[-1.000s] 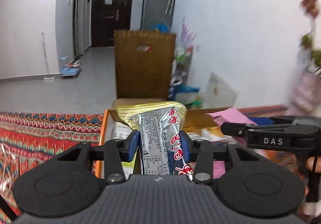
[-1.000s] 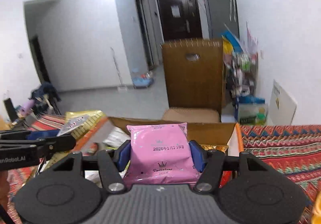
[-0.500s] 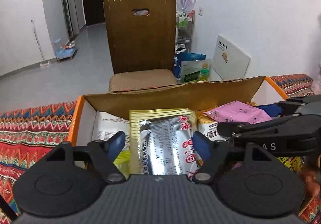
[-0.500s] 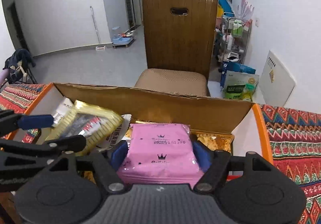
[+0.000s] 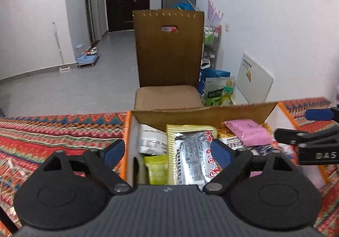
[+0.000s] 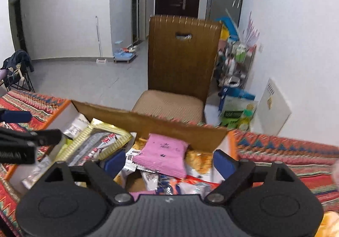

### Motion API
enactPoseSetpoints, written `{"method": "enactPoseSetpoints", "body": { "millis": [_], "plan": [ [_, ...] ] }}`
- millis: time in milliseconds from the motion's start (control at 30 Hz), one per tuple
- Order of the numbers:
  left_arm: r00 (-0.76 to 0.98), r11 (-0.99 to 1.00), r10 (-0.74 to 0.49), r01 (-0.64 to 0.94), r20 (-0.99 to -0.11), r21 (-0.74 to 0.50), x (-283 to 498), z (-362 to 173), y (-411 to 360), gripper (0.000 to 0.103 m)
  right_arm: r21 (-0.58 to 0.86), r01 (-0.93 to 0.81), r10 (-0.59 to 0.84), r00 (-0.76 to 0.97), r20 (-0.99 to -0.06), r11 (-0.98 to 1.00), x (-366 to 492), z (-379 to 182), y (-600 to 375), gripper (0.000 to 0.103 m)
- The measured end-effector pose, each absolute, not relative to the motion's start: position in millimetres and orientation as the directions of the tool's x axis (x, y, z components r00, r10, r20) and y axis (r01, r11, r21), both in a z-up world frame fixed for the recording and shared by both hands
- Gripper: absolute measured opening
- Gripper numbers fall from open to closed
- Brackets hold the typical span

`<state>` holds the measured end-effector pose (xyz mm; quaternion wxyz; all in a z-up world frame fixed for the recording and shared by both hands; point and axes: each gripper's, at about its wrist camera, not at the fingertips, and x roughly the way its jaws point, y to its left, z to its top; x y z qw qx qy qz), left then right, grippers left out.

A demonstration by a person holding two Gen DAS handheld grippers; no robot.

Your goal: Organize snacks

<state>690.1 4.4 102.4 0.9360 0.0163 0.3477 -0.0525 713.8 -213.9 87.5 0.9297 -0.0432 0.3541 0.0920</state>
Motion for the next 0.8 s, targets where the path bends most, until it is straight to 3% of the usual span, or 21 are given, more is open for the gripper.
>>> {"method": "enactPoseSetpoints", "body": {
  "millis": [367, 500, 800],
  "plan": [
    [0.854, 0.993, -0.109, 0.115, -0.508, -0.020, 526, 196, 30, 0.100, -0.064, -0.160, 0.100, 0.833, -0.544, 0.985, 567, 187, -259, 0.095],
    [0.883, 0.994, -0.108, 0.111, -0.458, -0.019, 442, 216, 39, 0.102, -0.086, -0.164, 0.102, 0.868, -0.485, 0.983, 485, 208, -271, 0.102],
    [0.939, 0.996, -0.084, 0.086, -0.334, -0.007, 247, 192, 54, 0.103, -0.121, -0.209, 0.153, 0.919, -0.364, 0.970, 280, 189, -283, 0.103]
  ]
}}
